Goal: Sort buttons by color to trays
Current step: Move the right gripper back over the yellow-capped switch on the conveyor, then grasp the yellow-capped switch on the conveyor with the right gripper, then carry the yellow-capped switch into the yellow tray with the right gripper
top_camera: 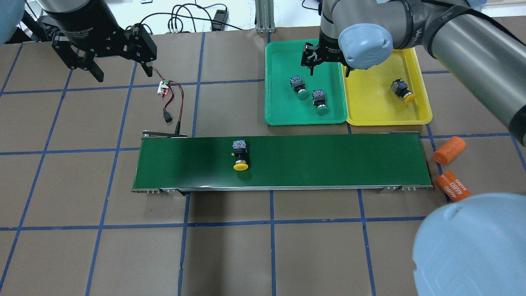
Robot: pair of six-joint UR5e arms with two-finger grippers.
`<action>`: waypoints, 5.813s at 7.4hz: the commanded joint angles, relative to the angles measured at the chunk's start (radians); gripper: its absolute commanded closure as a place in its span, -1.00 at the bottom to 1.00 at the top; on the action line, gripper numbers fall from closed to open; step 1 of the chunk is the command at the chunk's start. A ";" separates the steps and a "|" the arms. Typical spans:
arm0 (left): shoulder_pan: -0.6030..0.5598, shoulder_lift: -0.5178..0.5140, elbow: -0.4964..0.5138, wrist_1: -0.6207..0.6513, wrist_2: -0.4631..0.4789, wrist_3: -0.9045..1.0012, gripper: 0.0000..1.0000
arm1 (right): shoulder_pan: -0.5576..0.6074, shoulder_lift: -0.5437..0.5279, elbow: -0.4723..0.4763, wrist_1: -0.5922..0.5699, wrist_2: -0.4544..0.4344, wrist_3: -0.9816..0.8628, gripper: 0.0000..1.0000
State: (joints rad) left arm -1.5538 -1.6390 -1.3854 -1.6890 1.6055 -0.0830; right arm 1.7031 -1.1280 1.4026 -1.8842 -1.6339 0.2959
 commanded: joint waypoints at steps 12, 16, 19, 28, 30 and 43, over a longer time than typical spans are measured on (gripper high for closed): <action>0.001 0.016 -0.072 0.032 0.011 0.000 -1.00 | 0.110 -0.102 0.133 0.034 0.009 0.227 -1.00; 0.003 0.016 -0.070 0.032 0.010 0.000 -1.00 | 0.177 -0.088 0.199 -0.095 0.042 0.301 -1.00; 0.003 0.016 -0.067 0.032 0.010 0.002 -1.00 | 0.220 -0.087 0.280 -0.112 0.043 0.321 -1.00; 0.004 0.014 -0.058 0.032 0.010 0.000 -1.00 | 0.205 -0.072 0.335 -0.107 0.094 0.290 1.00; 0.004 0.014 -0.060 0.031 0.010 0.000 -1.00 | 0.190 -0.099 0.310 -0.110 0.057 0.289 1.00; 0.004 0.007 -0.052 0.032 0.010 0.002 -1.00 | -0.250 0.089 0.179 -0.374 -0.075 -0.270 0.54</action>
State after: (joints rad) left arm -1.5493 -1.6290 -1.4413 -1.6567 1.6153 -0.0821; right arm 1.4589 -1.0551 1.5817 -2.2426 -1.6924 0.0332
